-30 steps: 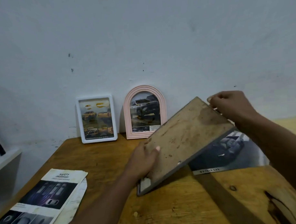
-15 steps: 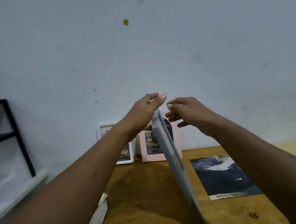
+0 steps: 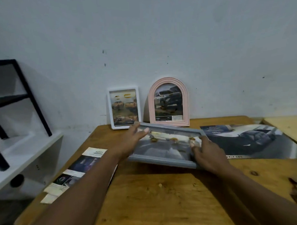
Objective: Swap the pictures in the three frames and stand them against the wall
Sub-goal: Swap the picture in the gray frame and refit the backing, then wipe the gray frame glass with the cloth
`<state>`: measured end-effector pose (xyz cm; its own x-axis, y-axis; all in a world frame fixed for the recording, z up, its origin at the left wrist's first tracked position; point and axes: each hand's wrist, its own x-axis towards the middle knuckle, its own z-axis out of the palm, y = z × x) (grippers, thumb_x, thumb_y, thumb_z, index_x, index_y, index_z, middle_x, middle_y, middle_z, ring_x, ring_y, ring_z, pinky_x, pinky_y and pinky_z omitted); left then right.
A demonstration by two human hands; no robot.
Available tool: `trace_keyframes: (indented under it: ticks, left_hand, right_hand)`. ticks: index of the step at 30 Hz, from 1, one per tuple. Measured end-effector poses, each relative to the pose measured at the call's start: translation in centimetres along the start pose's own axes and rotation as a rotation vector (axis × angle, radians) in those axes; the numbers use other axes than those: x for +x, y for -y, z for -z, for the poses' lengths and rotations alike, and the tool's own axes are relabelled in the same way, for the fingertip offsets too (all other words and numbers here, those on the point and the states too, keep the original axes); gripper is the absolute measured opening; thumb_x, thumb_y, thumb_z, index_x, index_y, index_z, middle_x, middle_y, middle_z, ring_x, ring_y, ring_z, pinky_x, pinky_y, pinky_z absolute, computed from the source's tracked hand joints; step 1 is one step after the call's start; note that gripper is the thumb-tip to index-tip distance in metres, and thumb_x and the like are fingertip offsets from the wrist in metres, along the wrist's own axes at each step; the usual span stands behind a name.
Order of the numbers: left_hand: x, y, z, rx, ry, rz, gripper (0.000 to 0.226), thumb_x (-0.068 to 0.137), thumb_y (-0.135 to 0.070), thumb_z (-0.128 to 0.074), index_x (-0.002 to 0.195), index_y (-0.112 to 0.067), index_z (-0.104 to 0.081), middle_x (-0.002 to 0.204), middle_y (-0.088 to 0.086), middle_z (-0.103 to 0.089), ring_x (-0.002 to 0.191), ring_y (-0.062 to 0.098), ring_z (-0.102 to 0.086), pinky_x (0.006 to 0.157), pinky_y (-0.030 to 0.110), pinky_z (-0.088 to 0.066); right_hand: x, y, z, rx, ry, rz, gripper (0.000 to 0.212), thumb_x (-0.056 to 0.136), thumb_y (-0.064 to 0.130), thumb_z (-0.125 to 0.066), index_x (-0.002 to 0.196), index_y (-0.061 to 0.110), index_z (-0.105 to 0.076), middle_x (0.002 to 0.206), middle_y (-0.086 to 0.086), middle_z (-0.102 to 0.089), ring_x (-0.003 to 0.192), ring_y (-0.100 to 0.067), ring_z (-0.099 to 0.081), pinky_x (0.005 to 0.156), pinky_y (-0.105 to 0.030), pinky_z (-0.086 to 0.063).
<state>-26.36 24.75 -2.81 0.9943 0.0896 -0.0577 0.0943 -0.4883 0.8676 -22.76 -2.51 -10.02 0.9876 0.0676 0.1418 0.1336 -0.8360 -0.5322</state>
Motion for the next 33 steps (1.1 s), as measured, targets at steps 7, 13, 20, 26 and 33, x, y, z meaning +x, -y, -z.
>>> trace_keyframes:
  ticks: [7, 13, 20, 26, 33]
  left_hand:
    - [0.9, 7.4, -4.2, 0.429, -0.013, -0.010, 0.091, 0.087, -0.081, -0.041, 0.161, -0.040, -0.009, 0.171, 0.000, 0.006, 0.156, 0.020, 0.012, 0.125, 0.049, -0.001]
    - [1.1, 3.8, -8.5, 0.733, 0.012, -0.353, 0.082, 0.093, -0.078, -0.028, 0.161, -0.038, -0.006, 0.171, -0.003, 0.005, 0.155, 0.019, 0.014, 0.125, 0.046, 0.005]
    - [-1.5, -4.2, -20.6, 0.802, 0.200, -0.593, 0.070, 0.100, -0.065, -0.037, 0.158, -0.028, -0.027, 0.164, 0.003, -0.032, 0.153, 0.023, -0.018, 0.124, 0.046, -0.006]
    - [-2.0, -5.2, -23.7, 0.990, 0.189, -0.627, 0.067, 0.101, -0.063, -0.031, 0.151, -0.018, -0.040, 0.146, 0.013, -0.054, 0.143, 0.031, -0.040, 0.121, 0.048, -0.020]
    - [-1.8, -4.4, -22.5, 0.683, 0.304, -0.531, 0.065, 0.101, -0.062, -0.038, 0.157, -0.028, -0.031, 0.158, 0.008, -0.041, 0.150, 0.027, -0.028, 0.117, 0.050, -0.032]
  right_hand:
    - [-1.0, 0.1, -1.4, -0.104, -0.062, 0.087, 0.049, 0.098, 0.043, -0.051, 0.138, 0.016, -0.042, 0.131, -0.011, -0.057, 0.121, -0.025, -0.053, 0.103, -0.042, -0.044]
    - [-1.2, -1.3, 2.6, 0.040, -0.073, 0.021, 0.039, 0.097, 0.035, -0.055, 0.132, 0.018, -0.054, 0.132, -0.007, -0.058, 0.120, -0.026, -0.054, 0.101, -0.049, -0.046]
    - [-6.5, -9.5, 10.0, -0.214, -0.171, -0.137, 0.024, 0.091, 0.034, -0.060, 0.112, 0.024, -0.063, 0.110, -0.001, -0.066, 0.098, -0.019, -0.061, 0.086, -0.044, -0.054]
    - [-11.3, -13.3, 11.5, -0.418, -0.037, -0.279, 0.040, 0.092, 0.043, -0.055, 0.128, 0.027, -0.056, 0.136, -0.005, -0.050, 0.123, -0.024, -0.047, 0.099, -0.044, -0.048]
    - [-10.5, -12.0, 9.9, -0.276, -0.152, -0.191, 0.028, 0.093, 0.019, -0.061, 0.122, 0.022, -0.061, 0.124, -0.003, -0.059, 0.109, -0.019, -0.055, 0.090, -0.034, -0.051]
